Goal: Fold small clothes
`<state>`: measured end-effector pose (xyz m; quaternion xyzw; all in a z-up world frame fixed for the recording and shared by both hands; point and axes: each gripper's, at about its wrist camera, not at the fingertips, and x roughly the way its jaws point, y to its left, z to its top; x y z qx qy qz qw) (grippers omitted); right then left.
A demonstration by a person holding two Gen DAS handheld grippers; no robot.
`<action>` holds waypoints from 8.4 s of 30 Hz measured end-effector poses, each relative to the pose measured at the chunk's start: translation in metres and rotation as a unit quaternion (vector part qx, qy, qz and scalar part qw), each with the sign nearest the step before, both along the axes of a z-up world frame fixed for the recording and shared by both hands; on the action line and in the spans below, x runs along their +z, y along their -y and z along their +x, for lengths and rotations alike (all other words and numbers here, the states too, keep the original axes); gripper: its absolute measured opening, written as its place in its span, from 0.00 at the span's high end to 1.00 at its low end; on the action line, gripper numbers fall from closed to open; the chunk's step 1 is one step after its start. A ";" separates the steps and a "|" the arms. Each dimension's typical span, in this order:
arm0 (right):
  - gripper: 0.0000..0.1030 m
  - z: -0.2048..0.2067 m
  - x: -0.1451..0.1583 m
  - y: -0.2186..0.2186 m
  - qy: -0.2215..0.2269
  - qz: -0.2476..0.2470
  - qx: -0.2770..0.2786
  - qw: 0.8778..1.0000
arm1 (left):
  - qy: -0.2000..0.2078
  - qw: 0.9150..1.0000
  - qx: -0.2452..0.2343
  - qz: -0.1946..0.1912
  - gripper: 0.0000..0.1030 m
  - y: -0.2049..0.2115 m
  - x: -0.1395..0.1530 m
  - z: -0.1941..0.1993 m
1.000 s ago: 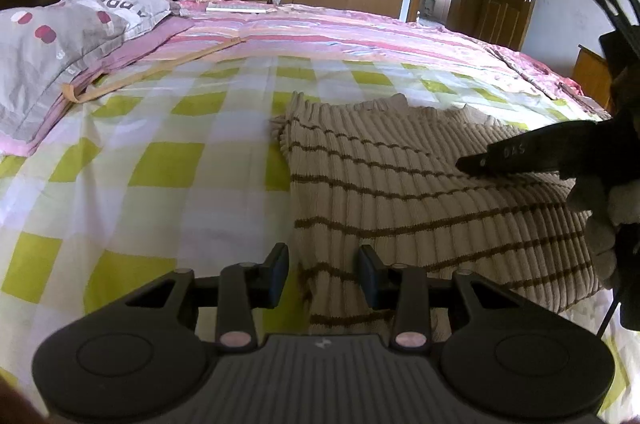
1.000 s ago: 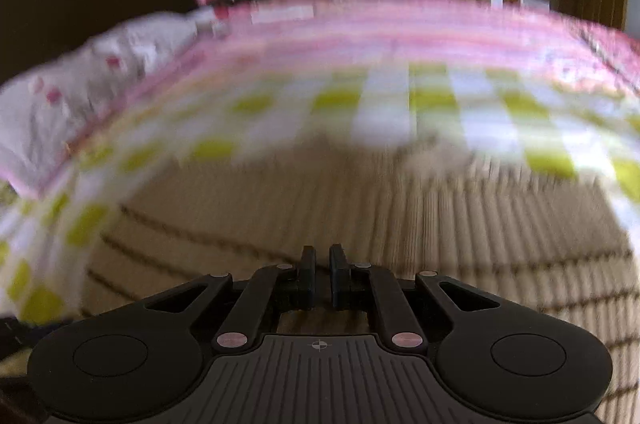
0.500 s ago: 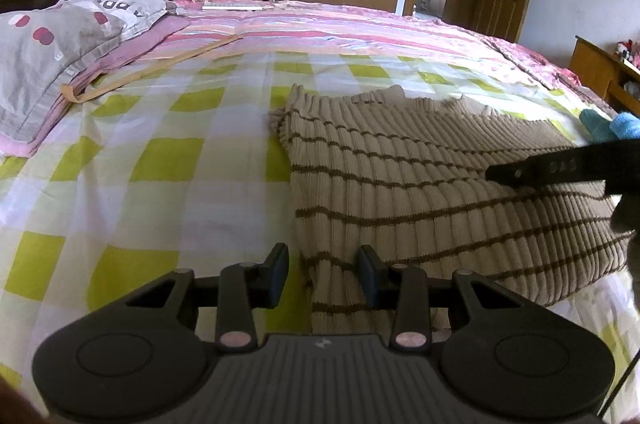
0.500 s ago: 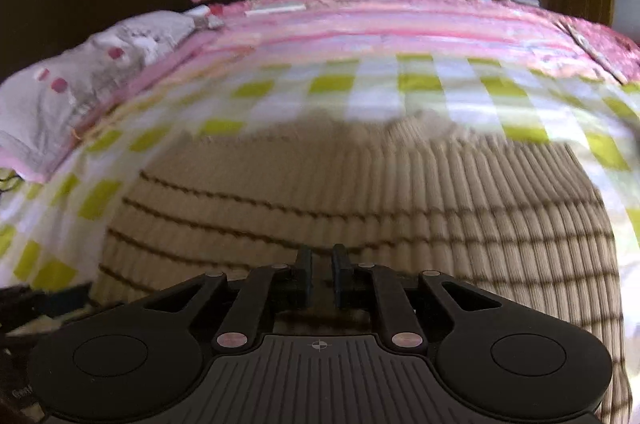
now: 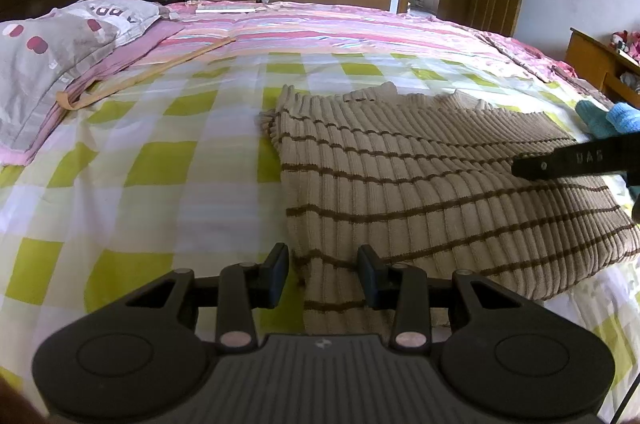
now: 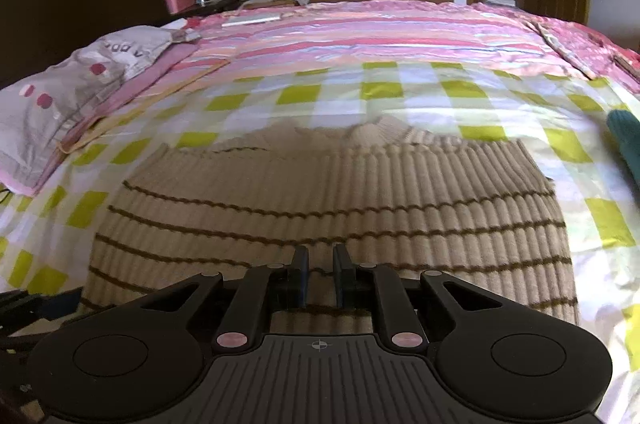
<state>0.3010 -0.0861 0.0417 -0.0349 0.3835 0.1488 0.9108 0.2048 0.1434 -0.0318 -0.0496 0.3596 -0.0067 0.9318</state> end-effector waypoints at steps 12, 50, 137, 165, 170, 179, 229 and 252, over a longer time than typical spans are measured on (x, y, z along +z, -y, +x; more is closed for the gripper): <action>0.82 -0.005 0.002 0.002 0.002 -0.005 -0.003 1.000 | -0.002 1.000 -0.001 -0.001 0.58 0.000 -0.001 0.001; 0.77 -0.010 -0.002 0.146 -0.012 0.106 -0.118 0.987 | 0.031 0.994 -0.091 0.049 0.58 0.110 0.034 -0.032; 0.85 0.079 -0.006 0.212 -0.062 0.335 -0.091 0.936 | 0.104 0.968 -0.228 0.029 0.79 0.252 0.039 0.007; 0.85 0.063 0.060 -0.031 -0.070 0.262 0.026 0.962 | 0.157 0.985 -0.052 -0.049 0.82 0.034 0.062 -0.042; 0.85 0.059 0.036 -0.085 -0.087 0.219 0.036 0.971 | 0.125 0.990 -0.015 -0.065 0.82 -0.001 0.038 -0.040; 0.85 0.052 -0.004 -0.138 -0.106 0.153 0.049 0.981 | 0.078 0.994 -0.016 -0.077 0.84 -0.016 0.018 -0.045; 0.90 0.021 -0.008 -0.205 -0.085 0.016 0.157 0.984 | 0.006 0.998 -0.042 -0.042 0.73 -0.018 0.000 -0.044; 0.86 0.006 0.033 -0.188 -0.091 0.077 0.160 0.980 | 0.026 0.997 -0.021 -0.071 0.73 -0.035 0.016 -0.051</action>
